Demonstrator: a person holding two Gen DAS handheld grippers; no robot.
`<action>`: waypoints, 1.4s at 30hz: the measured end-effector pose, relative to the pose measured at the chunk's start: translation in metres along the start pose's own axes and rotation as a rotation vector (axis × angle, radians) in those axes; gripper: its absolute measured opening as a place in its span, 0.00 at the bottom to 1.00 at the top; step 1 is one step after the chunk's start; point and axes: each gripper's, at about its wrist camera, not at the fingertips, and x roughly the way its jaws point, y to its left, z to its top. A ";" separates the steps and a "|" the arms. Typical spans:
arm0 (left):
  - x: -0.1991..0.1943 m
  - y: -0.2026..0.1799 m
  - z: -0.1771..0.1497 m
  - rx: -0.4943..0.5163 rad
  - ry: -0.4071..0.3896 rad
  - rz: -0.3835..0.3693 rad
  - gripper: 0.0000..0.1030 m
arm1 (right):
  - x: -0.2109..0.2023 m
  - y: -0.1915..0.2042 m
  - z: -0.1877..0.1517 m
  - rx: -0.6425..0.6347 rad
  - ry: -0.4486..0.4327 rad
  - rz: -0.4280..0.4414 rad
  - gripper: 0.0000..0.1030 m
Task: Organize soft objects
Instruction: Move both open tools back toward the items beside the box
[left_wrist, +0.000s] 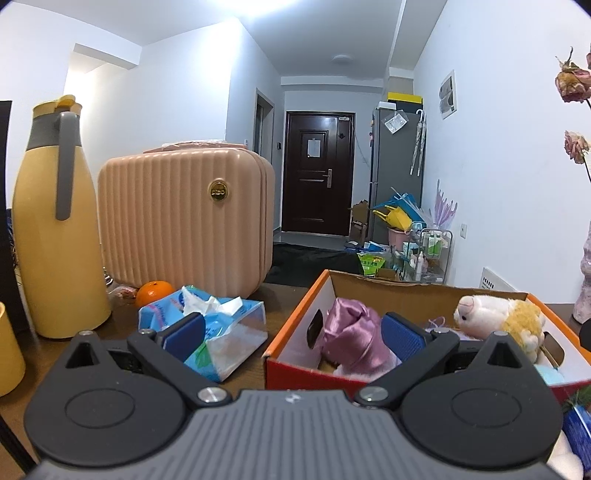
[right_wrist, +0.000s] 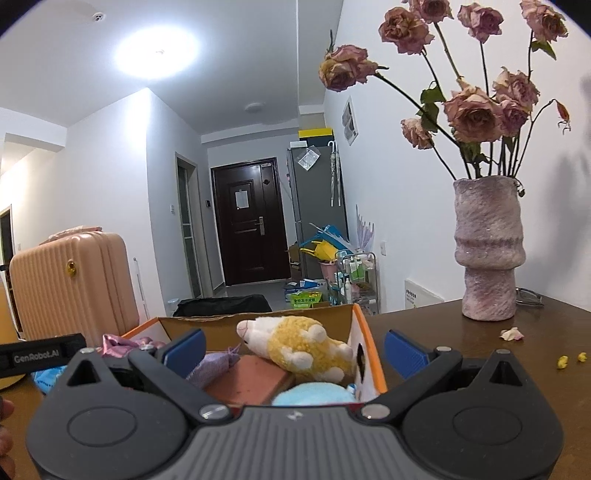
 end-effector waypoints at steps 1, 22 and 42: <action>-0.004 0.000 -0.001 0.001 0.002 -0.001 1.00 | -0.004 -0.001 0.000 -0.001 0.000 -0.001 1.00; -0.072 0.014 -0.027 0.037 0.042 -0.020 1.00 | -0.073 -0.020 -0.013 -0.056 0.030 -0.007 1.00; -0.102 0.012 -0.044 0.067 0.085 -0.035 1.00 | -0.093 -0.040 -0.018 -0.002 0.132 0.017 1.00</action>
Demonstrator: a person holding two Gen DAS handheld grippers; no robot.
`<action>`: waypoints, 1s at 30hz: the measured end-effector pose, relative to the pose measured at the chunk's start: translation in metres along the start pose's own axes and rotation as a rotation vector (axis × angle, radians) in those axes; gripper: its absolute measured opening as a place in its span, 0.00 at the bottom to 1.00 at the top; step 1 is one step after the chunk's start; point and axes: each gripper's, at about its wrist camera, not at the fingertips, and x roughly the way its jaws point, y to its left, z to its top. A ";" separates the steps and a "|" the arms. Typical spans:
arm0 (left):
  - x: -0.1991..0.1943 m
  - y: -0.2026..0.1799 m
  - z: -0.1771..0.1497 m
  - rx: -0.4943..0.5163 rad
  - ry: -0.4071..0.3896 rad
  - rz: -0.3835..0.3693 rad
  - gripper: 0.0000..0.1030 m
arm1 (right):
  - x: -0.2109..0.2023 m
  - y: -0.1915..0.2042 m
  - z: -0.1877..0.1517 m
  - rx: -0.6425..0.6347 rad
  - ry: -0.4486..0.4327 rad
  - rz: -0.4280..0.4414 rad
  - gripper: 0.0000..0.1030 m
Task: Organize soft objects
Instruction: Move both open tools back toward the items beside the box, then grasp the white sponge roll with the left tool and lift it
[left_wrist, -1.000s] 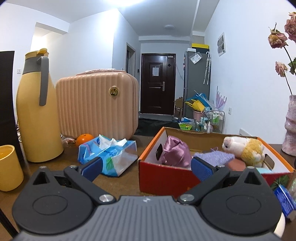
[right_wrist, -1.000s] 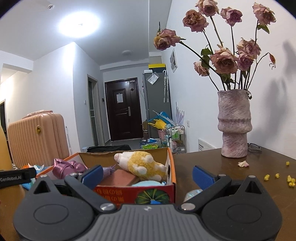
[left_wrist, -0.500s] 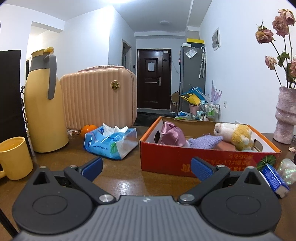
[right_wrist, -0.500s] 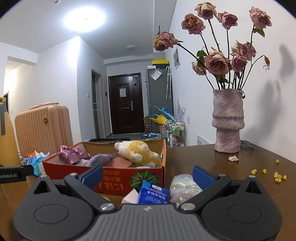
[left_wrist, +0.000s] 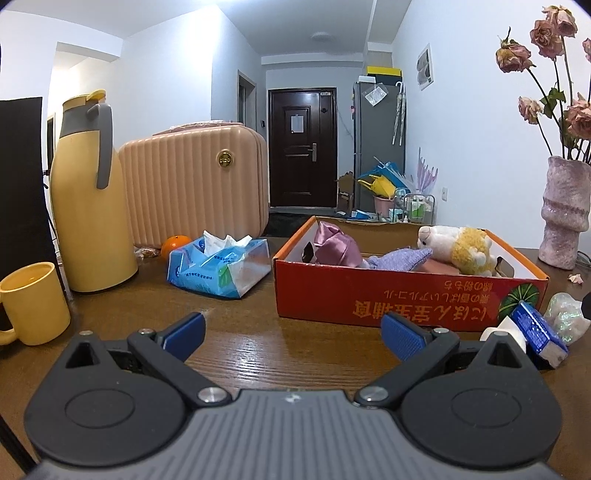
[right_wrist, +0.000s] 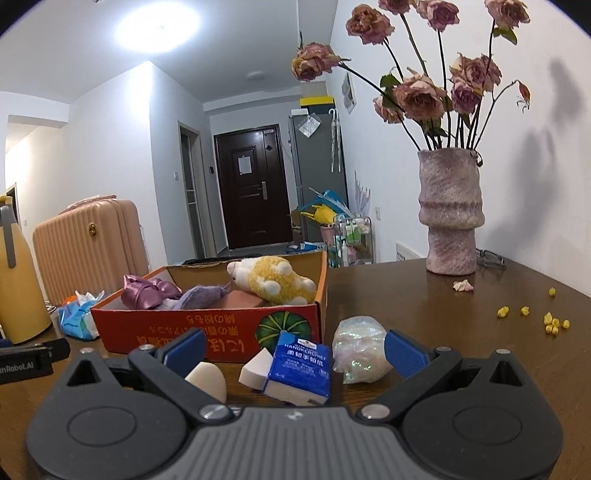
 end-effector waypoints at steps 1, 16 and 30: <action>0.000 0.000 0.000 0.001 0.001 0.001 1.00 | 0.000 -0.001 0.000 0.002 0.002 0.007 1.00; 0.002 -0.001 -0.001 -0.007 0.018 -0.020 1.00 | 0.000 -0.003 0.003 -0.018 0.010 -0.015 1.00; -0.002 -0.053 -0.007 0.014 0.059 -0.150 1.00 | 0.005 -0.036 0.006 -0.028 0.029 -0.044 1.00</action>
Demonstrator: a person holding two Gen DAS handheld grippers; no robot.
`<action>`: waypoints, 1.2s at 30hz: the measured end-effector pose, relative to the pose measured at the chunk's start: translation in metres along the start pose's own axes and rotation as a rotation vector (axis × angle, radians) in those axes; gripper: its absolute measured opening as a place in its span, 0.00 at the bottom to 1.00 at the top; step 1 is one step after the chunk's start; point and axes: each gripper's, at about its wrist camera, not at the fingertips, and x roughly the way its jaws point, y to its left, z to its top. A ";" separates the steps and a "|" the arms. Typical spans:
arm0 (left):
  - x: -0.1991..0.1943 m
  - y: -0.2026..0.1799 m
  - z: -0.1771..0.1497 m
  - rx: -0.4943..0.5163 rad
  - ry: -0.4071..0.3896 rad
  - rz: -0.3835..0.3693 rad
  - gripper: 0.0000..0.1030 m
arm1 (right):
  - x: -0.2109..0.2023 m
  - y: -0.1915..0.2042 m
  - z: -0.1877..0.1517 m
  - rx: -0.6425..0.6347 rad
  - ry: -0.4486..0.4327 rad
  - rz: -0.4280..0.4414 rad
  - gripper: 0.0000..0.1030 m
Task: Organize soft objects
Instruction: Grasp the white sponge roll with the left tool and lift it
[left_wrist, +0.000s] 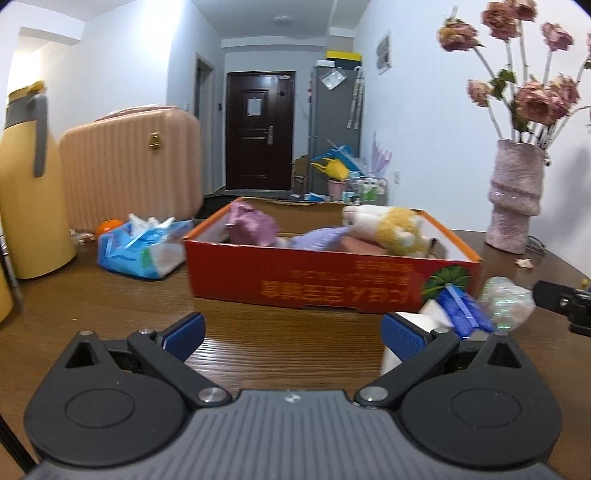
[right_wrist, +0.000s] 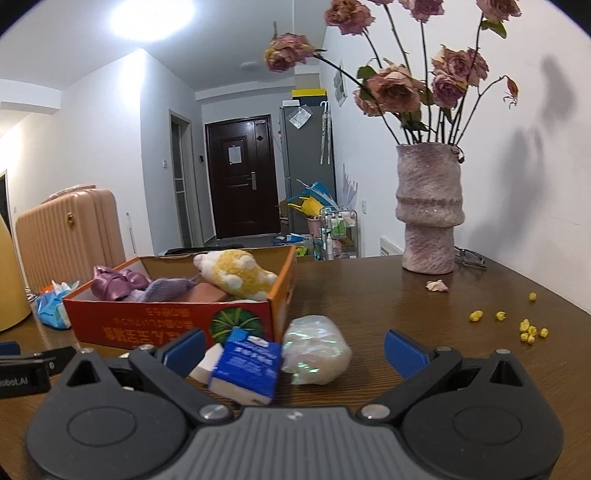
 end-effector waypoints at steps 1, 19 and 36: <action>0.000 -0.005 0.000 0.004 -0.002 -0.009 1.00 | 0.001 -0.004 0.000 0.002 0.003 -0.001 1.00; 0.033 -0.073 -0.001 0.077 0.103 -0.108 1.00 | 0.008 -0.037 0.001 0.008 0.038 -0.022 1.00; 0.047 -0.075 -0.004 0.095 0.175 -0.178 0.29 | 0.014 -0.036 -0.003 0.007 0.070 -0.017 1.00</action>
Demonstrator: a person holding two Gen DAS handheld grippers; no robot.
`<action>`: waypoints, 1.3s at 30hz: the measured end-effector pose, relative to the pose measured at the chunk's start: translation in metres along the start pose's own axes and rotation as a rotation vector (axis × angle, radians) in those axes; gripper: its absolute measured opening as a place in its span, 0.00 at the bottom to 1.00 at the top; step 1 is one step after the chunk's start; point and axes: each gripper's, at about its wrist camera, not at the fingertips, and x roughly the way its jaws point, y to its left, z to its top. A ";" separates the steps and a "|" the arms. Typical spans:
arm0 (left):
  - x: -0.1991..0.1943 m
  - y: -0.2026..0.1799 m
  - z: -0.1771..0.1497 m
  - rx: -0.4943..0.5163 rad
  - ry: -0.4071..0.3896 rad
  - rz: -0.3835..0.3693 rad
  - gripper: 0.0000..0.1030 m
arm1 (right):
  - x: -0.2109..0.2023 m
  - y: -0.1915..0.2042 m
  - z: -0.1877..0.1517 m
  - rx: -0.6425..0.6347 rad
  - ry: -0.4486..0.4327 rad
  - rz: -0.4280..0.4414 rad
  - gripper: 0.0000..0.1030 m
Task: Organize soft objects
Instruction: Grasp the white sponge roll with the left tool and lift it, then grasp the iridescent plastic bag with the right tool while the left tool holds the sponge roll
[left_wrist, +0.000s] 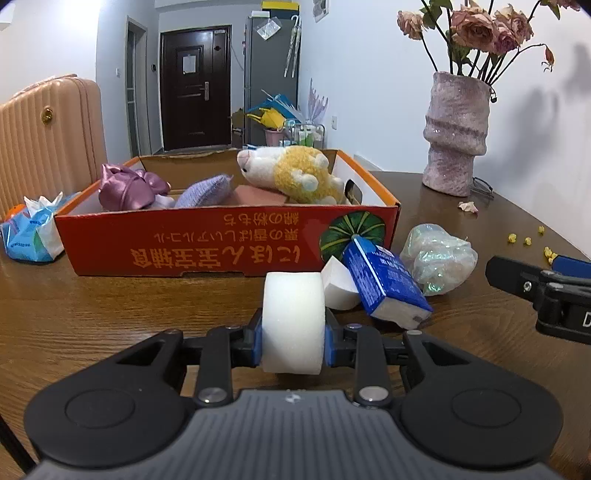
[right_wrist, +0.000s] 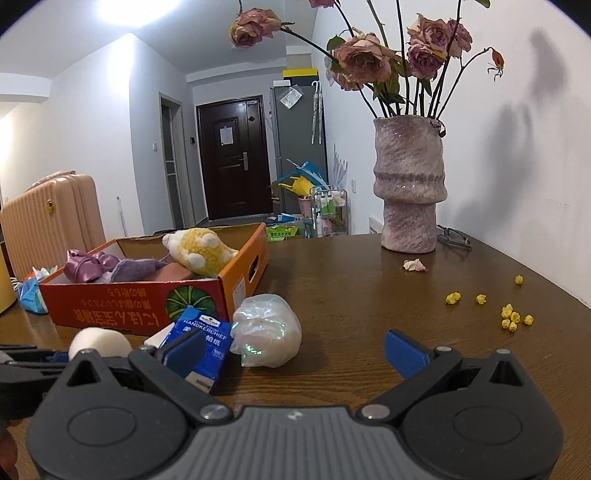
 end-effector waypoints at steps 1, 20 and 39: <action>-0.001 0.000 0.000 0.001 -0.005 0.003 0.29 | 0.000 0.000 0.000 0.000 0.000 0.001 1.00; -0.022 0.030 0.003 -0.029 -0.076 0.035 0.29 | 0.002 0.002 -0.002 0.011 -0.013 -0.030 1.00; -0.025 0.064 0.005 -0.063 -0.086 0.074 0.29 | 0.048 0.027 0.004 -0.005 0.081 -0.039 0.99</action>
